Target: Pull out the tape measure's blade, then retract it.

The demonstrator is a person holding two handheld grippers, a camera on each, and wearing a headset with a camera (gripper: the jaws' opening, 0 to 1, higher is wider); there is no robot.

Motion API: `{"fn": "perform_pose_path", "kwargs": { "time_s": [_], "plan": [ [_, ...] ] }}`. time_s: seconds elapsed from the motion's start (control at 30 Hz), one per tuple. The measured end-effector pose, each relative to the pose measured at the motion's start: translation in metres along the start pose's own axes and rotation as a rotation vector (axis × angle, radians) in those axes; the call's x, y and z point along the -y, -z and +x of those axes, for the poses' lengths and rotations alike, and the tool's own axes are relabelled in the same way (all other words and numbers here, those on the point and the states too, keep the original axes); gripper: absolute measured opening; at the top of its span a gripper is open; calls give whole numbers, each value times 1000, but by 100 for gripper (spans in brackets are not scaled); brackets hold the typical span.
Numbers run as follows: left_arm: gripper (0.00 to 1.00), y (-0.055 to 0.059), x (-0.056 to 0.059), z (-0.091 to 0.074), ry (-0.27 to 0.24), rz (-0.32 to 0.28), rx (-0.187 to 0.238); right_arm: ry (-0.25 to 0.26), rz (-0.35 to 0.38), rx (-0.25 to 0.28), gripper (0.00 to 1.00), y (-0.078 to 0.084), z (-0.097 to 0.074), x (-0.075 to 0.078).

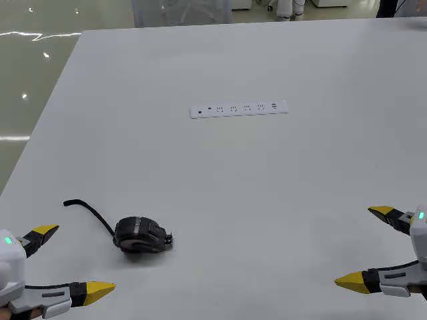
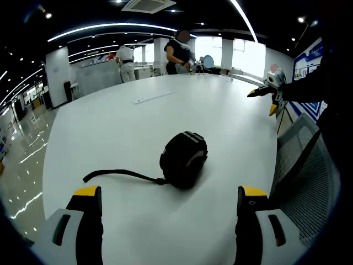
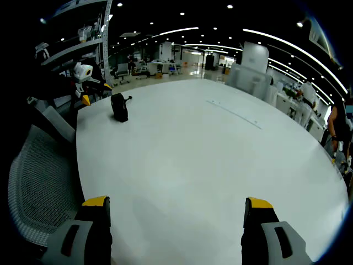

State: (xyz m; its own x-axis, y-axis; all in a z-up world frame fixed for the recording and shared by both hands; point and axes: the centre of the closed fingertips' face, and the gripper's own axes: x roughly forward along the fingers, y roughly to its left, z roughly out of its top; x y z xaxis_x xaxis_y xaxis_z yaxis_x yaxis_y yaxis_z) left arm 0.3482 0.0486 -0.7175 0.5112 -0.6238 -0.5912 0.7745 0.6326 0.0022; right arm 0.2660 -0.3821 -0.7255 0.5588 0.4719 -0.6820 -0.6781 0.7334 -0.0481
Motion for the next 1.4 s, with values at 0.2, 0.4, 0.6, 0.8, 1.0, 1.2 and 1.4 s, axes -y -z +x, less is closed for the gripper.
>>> {"fn": "perform_pose_path", "kwargs": {
  "time_s": [0.2, 0.4, 0.6, 0.8, 1.0, 1.2, 1.4],
  "plan": [
    [99, 6, -1, -1, 1, 1, -14, -5, -8, -7, 99, 2, 0, -2],
    [99, 8, -1, -3, 1, -3, -17, -7, -6, -12, 99, 4, -1, -1],
    [99, 6, -1, -3, 3, 4, -17, -5, -2, -9, 99, 4, -1, 0],
    [99, 5, 1, -3, 7, 6, -21, -13, -6, -7, 99, 4, 0, 0],
    [99, 5, 2, -4, 20, 26, -35, -18, -13, -2, 99, -1, 1, 2],
    [99, 1, 1, -2, 46, 48, -55, -28, -15, -1, 99, -5, 2, 4],
    [99, -8, -1, 1, 77, 74, -68, -35, -23, 0, 99, -10, 2, 5]
  ]
}}
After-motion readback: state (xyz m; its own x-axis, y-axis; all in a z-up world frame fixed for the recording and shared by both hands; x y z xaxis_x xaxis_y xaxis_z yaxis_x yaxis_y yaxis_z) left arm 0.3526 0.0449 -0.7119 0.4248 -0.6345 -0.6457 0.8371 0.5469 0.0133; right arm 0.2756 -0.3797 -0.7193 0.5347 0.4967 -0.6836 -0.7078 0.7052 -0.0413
